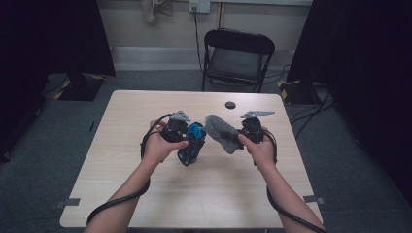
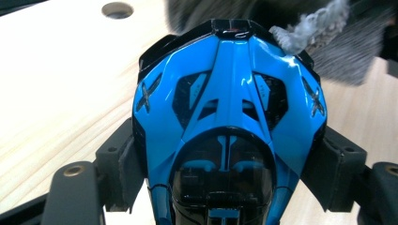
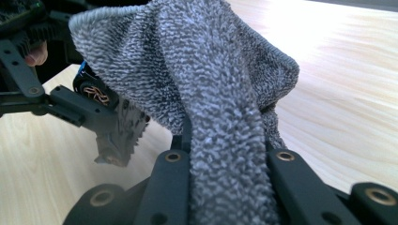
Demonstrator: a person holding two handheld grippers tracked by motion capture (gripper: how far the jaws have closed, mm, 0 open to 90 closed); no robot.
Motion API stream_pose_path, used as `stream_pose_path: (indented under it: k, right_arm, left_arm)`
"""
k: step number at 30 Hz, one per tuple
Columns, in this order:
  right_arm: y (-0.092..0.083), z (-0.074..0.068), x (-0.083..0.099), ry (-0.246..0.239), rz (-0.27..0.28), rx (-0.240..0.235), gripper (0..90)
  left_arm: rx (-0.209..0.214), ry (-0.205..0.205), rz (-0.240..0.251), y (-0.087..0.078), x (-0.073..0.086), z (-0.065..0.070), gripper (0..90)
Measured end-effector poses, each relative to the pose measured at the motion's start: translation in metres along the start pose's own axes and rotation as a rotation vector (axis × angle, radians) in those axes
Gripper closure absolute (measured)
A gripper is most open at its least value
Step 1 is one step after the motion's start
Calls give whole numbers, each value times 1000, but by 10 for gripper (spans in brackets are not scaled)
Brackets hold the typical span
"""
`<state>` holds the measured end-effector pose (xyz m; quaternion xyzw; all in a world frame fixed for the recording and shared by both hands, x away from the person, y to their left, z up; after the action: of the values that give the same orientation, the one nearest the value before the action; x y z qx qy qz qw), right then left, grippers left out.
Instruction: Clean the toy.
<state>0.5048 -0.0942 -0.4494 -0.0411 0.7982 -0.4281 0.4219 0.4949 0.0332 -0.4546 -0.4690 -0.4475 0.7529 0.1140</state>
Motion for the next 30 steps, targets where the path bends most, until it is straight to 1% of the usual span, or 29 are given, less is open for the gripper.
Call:
stream_pose_path:
  k: [1, 2, 3, 5, 8, 12, 19, 20, 24, 27, 30]
  right_arm:
    - [3, -3, 0, -12, -3, -9, 771]
    - [5, -7, 0, -27, -12, -9, 771]
    - [8, -10, 0, -40, -23, -7, 771]
    - [13, -16, 1, -58, -34, -26, 772]
    - [20, -22, 4, -85, -63, -34, 771]
    - [26, -27, 8, -107, -88, -47, 771]
    - [35, -34, 16, -133, -118, -60, 771]
    - [39, -35, 19, -136, -125, -68, 771]
    - [46, -38, 27, -150, -148, -78, 770]
    - [53, -37, 35, -154, -180, -80, 770]
    - [57, -34, 41, -149, -197, -77, 770]
  left_arm:
    - [0, 0, 0, 0, 0, 0, 246]
    - [7, 10, 10, 0, -4, 4, 246]
    - [8, 11, 11, 0, -5, 5, 246]
    - [7, 12, 13, 1, -7, 6, 246]
    - [10, 11, 13, 1, -9, 6, 246]
    - [14, -2, 23, 1, -10, 4, 246]
    - [12, -5, 27, 1, -11, 4, 246]
    - [12, -6, 24, 0, -11, 4, 247]
    - [11, -6, 29, -1, -12, 3, 246]
    - [10, -7, 37, -4, -13, 3, 246]
    - [7, -9, 45, -6, -14, 2, 246]
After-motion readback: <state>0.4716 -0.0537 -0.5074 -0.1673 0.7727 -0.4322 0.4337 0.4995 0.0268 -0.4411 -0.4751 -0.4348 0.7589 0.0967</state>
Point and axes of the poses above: each handheld gripper's, and its own axes: y roughly forward along the jaws, x roughly out of its underside, z roughly to its right, the point moved 10 cm from there along y, roughly forward along the jaws, and after that the axes turned 14 degrees about -z, right-handed, at the moved point
